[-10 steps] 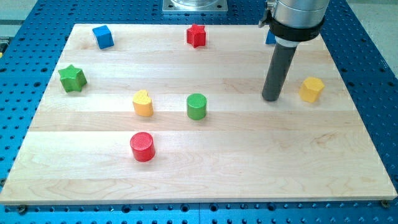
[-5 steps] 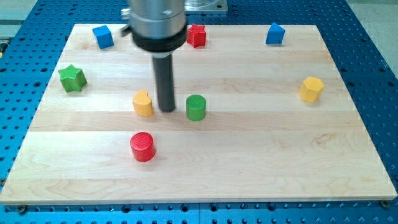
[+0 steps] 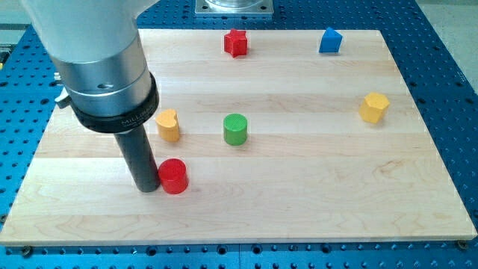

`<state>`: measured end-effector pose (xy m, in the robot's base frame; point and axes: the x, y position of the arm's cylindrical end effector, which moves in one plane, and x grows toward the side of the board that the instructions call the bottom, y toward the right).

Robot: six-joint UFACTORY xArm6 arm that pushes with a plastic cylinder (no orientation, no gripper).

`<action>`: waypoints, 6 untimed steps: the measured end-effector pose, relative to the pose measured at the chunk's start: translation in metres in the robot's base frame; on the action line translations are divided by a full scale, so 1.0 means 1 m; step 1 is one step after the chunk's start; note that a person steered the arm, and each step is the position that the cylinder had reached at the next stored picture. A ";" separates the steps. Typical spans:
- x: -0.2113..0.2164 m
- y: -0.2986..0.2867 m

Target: Keep hexagon and red circle in a vertical line

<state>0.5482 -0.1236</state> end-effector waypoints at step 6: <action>0.019 0.177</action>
<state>0.5677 0.0533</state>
